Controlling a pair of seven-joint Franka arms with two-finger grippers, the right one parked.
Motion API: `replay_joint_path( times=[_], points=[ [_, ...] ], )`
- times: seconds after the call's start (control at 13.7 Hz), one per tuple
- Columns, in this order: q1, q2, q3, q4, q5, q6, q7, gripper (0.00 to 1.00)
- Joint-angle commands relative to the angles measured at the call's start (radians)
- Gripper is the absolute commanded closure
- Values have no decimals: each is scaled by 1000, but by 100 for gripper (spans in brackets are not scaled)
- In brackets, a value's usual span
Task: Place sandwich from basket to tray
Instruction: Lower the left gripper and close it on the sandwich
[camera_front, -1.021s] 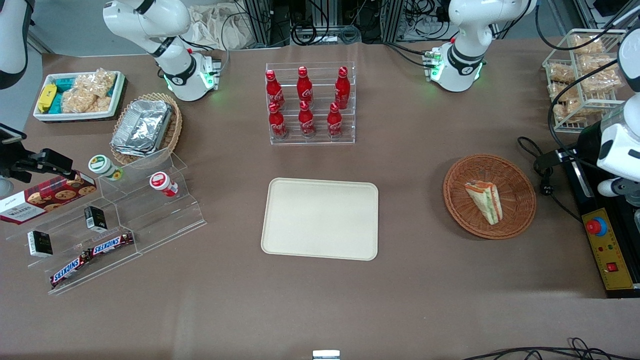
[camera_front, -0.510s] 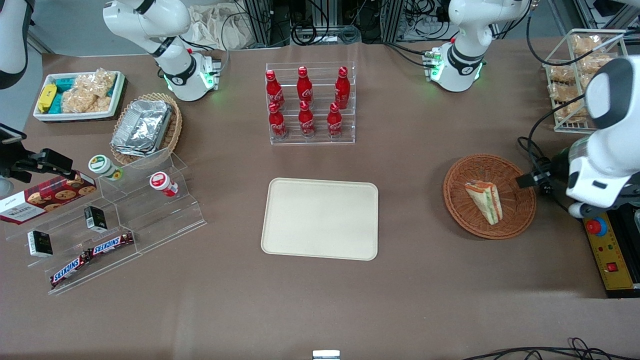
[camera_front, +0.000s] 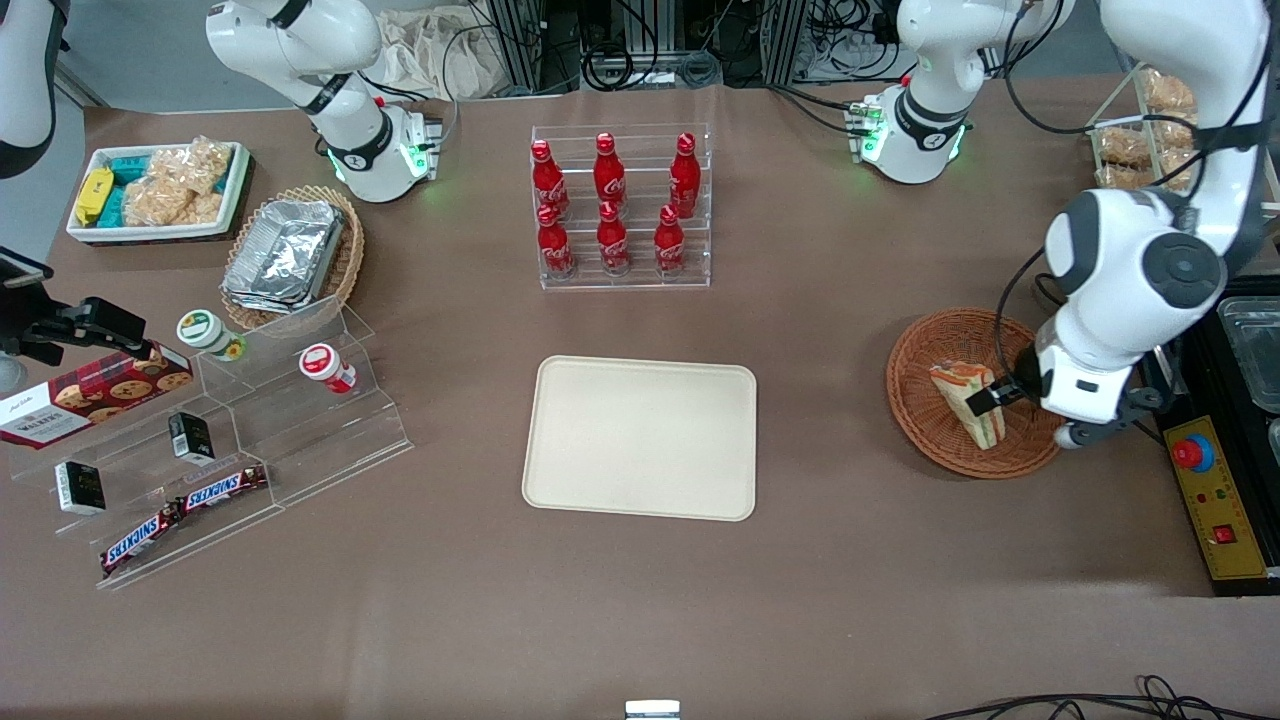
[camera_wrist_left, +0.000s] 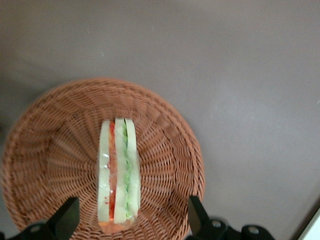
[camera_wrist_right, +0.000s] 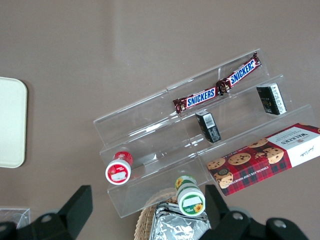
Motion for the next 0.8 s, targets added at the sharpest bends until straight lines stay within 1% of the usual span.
replay_joint_path(
  times=[0.0,0.22,0.73],
  points=[
    [-4,-13,-1,-68,6,76,-46,2],
    [0,49,0,-71,6,151,-49,2],
    [10,121,8,-68,8,172,-48,5]
  ],
)
